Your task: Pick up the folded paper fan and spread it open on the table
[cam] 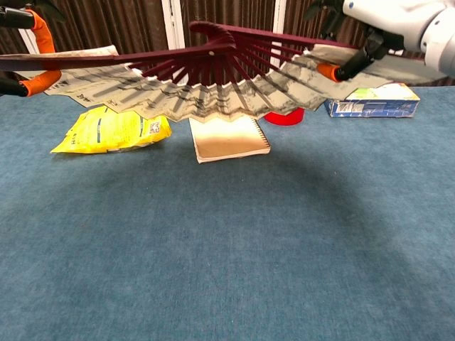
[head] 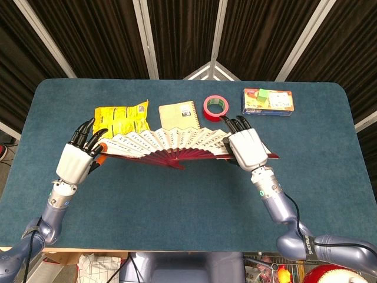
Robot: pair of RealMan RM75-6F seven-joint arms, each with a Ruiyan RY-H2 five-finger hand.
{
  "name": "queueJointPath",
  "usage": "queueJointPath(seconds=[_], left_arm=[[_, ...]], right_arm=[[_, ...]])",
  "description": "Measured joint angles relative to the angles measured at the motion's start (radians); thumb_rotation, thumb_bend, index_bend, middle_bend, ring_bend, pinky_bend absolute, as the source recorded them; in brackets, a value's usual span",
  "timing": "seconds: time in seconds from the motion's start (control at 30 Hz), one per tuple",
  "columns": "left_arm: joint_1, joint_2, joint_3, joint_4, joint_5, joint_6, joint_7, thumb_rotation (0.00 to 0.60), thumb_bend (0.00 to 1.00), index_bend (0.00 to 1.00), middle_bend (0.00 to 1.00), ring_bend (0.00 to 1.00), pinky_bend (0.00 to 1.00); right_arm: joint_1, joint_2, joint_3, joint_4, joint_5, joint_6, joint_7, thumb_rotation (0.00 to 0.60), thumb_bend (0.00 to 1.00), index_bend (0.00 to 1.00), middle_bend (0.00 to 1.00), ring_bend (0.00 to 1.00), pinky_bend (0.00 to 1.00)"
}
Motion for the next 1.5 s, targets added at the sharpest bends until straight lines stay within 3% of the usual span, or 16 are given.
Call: queueJointPath(seconds=[0.23, 0.37, 0.53, 0.77, 0.9, 1.1, 1.3, 1.5], left_arm=[[0.007, 0.022, 0.019, -0.029, -0.011, -0.052, 0.016, 0.600, 0.43, 0.15, 0.01, 0.00, 0.09], [0.010, 0.043, 0.030, -0.062, -0.012, -0.072, 0.032, 0.600, 0.43, 0.12, 0.00, 0.00, 0.08], [0.013, 0.066, 0.032, -0.105, -0.013, -0.071, 0.048, 0.600, 0.43, 0.12, 0.00, 0.00, 0.07], [0.026, 0.096, 0.037, -0.167, -0.016, -0.069, 0.071, 0.600, 0.43, 0.12, 0.00, 0.00, 0.07], [0.048, 0.108, 0.053, -0.190, -0.008, -0.053, 0.074, 0.600, 0.43, 0.12, 0.00, 0.00, 0.07], [0.107, 0.142, 0.078, -0.284, 0.004, 0.003, 0.058, 0.600, 0.43, 0.12, 0.00, 0.00, 0.08], [0.186, 0.219, 0.099, -0.431, -0.006, 0.029, 0.048, 0.600, 0.43, 0.12, 0.00, 0.00, 0.08], [0.253, 0.276, 0.123, -0.546, -0.026, 0.003, 0.092, 0.600, 0.43, 0.12, 0.00, 0.00, 0.07]], right_arm=[[-0.009, 0.037, -0.012, -0.021, 0.077, -0.086, -0.014, 0.600, 0.43, 0.36, 0.12, 0.13, 0.08], [-0.009, 0.062, -0.025, -0.034, 0.122, -0.121, -0.061, 0.600, 0.39, 0.22, 0.10, 0.11, 0.07], [-0.007, 0.093, -0.042, -0.043, 0.143, -0.137, -0.120, 0.600, 0.39, 0.17, 0.09, 0.11, 0.07], [-0.027, 0.125, -0.046, -0.013, 0.150, -0.136, -0.109, 0.600, 0.39, 0.10, 0.07, 0.11, 0.07], [-0.039, 0.140, -0.052, 0.017, 0.152, -0.143, -0.102, 0.600, 0.39, 0.00, 0.07, 0.13, 0.07], [-0.067, 0.171, -0.056, 0.050, 0.171, -0.159, -0.053, 0.600, 0.38, 0.00, 0.07, 0.14, 0.08], [-0.104, 0.186, -0.071, 0.066, 0.095, -0.100, -0.045, 0.600, 0.18, 0.00, 0.06, 0.13, 0.08], [-0.142, 0.195, -0.074, 0.032, 0.042, -0.037, -0.045, 0.600, 0.10, 0.00, 0.05, 0.13, 0.08]])
